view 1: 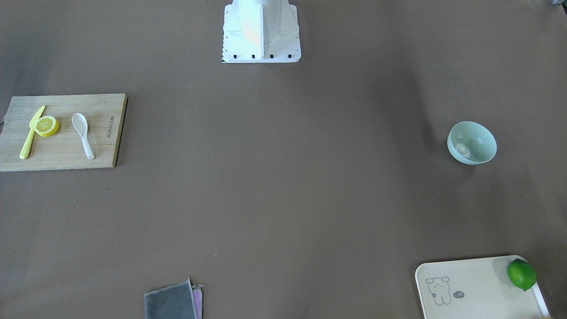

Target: Place spoon in bowl

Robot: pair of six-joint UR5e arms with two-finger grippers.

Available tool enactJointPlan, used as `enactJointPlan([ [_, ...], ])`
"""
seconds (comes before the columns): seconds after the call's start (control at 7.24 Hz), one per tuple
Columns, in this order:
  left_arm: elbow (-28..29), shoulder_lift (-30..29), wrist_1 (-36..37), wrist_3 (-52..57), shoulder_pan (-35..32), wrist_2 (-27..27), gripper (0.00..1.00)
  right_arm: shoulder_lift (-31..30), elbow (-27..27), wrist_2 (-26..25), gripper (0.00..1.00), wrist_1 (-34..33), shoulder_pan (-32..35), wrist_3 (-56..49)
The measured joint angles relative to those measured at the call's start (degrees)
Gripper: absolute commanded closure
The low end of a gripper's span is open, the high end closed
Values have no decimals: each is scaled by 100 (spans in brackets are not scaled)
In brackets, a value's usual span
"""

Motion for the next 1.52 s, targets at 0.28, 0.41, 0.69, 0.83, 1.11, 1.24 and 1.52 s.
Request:
enactJointPlan([
  [0.28,-98,-4,18,-23,0,0,2,-1,5,-5,0,1,22,2],
  [0.41,-128,-2,25,-28,1,2,2,6,7,-5,0,1,27,6],
  [0.69,-178,72,2,-25,2,-8,2,27,3,-5,0,1,29,7],
  [0.83,-235,101,-22,-35,-3,-27,2,38,1,-5,0,1,26,6],
  [1.11,-306,118,-55,-46,1,-43,2,57,-10,-5,0,1,23,8],
  [1.24,-333,116,-62,-50,8,-59,2,65,-16,-5,0,1,23,9],
  [1.52,-379,115,-85,-43,10,-75,2,74,-28,-6,0,1,22,9],
])
